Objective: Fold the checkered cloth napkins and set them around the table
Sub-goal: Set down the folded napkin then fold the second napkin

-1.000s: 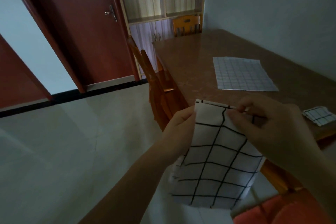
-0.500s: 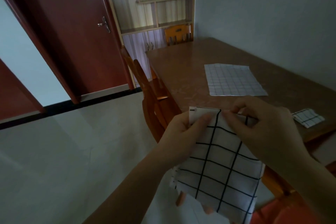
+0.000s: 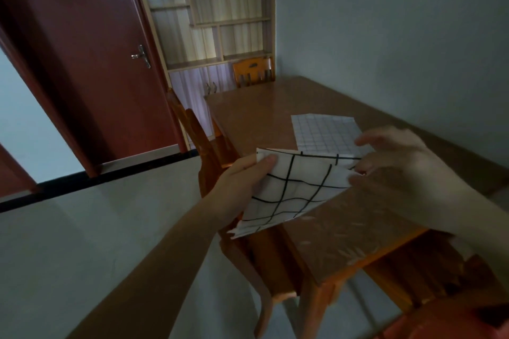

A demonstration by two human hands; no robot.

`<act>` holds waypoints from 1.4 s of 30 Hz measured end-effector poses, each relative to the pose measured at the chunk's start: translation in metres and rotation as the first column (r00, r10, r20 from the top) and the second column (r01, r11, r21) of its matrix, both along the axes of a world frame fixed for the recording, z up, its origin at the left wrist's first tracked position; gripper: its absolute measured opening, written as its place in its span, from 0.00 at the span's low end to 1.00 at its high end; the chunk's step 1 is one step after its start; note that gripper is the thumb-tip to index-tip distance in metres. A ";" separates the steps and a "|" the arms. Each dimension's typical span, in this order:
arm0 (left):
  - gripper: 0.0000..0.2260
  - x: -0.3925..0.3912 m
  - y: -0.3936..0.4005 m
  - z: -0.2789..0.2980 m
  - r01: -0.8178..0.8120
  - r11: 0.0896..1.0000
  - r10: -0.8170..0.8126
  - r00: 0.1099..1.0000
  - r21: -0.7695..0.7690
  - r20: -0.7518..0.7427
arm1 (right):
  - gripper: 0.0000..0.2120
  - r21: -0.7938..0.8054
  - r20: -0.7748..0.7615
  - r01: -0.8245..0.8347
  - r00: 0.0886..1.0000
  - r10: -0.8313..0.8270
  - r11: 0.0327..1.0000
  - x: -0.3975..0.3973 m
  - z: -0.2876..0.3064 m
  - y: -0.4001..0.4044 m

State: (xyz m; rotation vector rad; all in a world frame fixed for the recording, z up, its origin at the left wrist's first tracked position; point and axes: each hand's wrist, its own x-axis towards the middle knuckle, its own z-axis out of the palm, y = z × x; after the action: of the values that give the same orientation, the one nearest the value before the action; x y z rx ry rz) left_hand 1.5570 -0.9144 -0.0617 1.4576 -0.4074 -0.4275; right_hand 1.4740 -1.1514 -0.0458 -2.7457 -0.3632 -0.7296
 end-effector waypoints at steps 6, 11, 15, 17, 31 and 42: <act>0.17 0.010 0.011 0.007 -0.016 1.000 0.014 0.995 0.020 0.103 | 0.10 0.340 -0.081 -0.055 0.993 0.088 0.939 0.011 0.011 -0.007; 0.12 0.018 0.010 -0.001 -0.243 0.970 0.235 0.951 0.016 0.201 | 0.06 0.483 -0.095 -0.063 0.988 0.124 0.873 0.012 0.015 0.007; 0.09 0.019 0.009 -0.001 -0.307 0.951 0.307 0.931 -0.030 0.198 | 0.05 0.456 -0.045 -0.099 0.990 0.134 0.885 0.012 0.019 0.010; 0.07 0.021 0.010 0.001 -0.311 0.948 0.317 0.933 -0.064 0.170 | 0.04 0.467 -0.027 -0.106 0.991 0.134 0.878 0.013 0.020 0.010; 0.09 0.028 0.010 0.002 -0.247 0.924 0.229 0.969 -0.291 -0.093 | 0.12 0.822 -0.174 0.087 0.979 0.103 0.563 0.019 -0.001 0.030; 0.18 0.043 0.009 0.066 -0.217 0.859 -0.257 0.601 0.464 0.757 | 0.19 0.401 0.160 -0.173 0.980 0.117 0.900 0.044 0.018 0.039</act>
State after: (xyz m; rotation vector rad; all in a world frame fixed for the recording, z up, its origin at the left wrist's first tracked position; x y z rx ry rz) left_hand 1.5998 -0.9050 0.0046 2.1594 -1.1131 0.1857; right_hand 1.5180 -1.1120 -0.0274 -2.2534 -0.3860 -0.8412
